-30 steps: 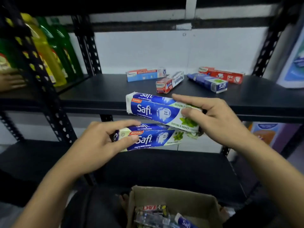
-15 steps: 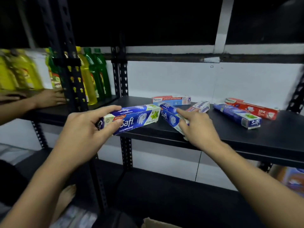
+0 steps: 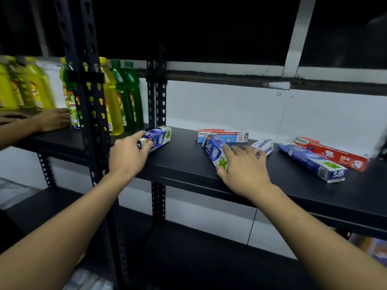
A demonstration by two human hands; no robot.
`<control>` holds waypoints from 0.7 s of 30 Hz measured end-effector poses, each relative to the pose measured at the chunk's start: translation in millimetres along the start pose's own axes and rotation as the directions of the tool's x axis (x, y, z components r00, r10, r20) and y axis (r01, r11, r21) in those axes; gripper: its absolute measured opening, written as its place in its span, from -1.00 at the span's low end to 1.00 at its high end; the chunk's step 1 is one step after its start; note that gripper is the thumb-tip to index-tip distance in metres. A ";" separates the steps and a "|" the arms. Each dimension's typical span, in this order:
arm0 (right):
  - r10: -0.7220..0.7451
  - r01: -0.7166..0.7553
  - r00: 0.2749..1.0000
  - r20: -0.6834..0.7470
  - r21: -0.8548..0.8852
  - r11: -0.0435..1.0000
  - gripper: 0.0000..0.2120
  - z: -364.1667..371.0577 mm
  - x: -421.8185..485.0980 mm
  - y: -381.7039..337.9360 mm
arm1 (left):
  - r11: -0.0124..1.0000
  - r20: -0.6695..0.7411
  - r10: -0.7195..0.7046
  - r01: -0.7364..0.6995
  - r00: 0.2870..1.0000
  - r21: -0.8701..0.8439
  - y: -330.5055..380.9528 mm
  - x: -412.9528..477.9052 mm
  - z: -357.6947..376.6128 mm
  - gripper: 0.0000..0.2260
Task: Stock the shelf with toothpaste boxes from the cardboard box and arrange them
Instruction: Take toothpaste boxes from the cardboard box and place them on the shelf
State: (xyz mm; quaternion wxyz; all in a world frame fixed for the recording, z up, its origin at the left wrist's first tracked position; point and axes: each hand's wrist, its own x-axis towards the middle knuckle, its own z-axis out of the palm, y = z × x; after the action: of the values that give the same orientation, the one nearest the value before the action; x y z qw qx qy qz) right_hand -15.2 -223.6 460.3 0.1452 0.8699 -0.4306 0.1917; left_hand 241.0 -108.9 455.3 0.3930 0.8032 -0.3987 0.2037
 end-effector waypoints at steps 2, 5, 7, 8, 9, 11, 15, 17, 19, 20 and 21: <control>0.003 -0.003 1.000 0.005 0.011 1.000 -0.38 4.4 7.1 1.2 | 0.999 0.054 -0.032 0.030 0.998 0.031 -6.3 6.7 15.1 -0.58; 0.011 -0.011 1.000 0.013 0.060 0.998 -0.39 8.9 14.7 3.3 | 0.992 0.062 -0.030 0.022 0.998 0.128 -13.4 14.0 30.7 -0.58; 0.014 -0.013 1.000 -0.009 0.110 0.994 -0.42 12.2 16.2 4.5 | 0.987 0.046 -0.027 0.019 0.999 0.162 -15.0 18.7 36.1 -0.57; 0.014 -0.010 0.999 -0.030 0.138 0.990 -0.44 14.4 15.9 5.2 | 0.986 0.046 -0.030 0.022 0.998 0.163 -14.9 21.0 37.8 -0.56; 0.016 -0.006 0.998 -0.055 0.177 0.984 -0.45 17.3 15.1 6.5 | 0.987 0.051 -0.035 0.027 0.998 0.161 -14.5 23.2 39.0 -0.55; 0.037 -0.008 0.995 -0.097 0.286 0.958 -0.49 23.2 13.0 10.6 | 0.986 0.056 -0.039 0.030 0.998 0.161 -14.3 25.0 41.4 -0.54; 0.097 -0.051 0.991 -0.092 0.412 0.910 -0.43 29.6 12.1 17.1 | 0.986 0.016 -0.014 0.011 1.000 0.166 -13.5 19.5 42.0 -0.50; 0.097 -0.057 0.992 -0.077 0.408 0.911 -0.40 31.1 12.9 18.4 | 0.981 -0.010 0.020 -0.018 1.000 0.193 -10.7 17.7 39.4 -0.48; 0.089 -0.048 0.993 -0.082 0.401 0.915 -0.39 31.1 12.9 18.8 | 0.968 -0.039 0.070 -0.059 0.997 0.242 -8.3 16.6 36.9 -0.45; 0.084 -0.040 0.992 -0.094 0.396 0.917 -0.39 30.7 12.3 19.0 | 0.959 -0.052 0.103 -0.085 0.993 0.269 -7.2 15.6 36.2 -0.45; 0.079 -0.031 0.991 -0.106 0.396 0.918 -0.39 30.5 11.5 19.1 | 0.950 -0.063 0.137 -0.113 0.989 0.291 -5.6 13.8 35.6 -0.45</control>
State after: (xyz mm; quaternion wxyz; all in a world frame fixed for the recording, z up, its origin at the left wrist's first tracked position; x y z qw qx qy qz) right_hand -17.9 -255.5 440.2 -0.0125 0.8557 -0.3982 0.3303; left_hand 254.3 -141.6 439.9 0.2749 0.8157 -0.3983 0.3168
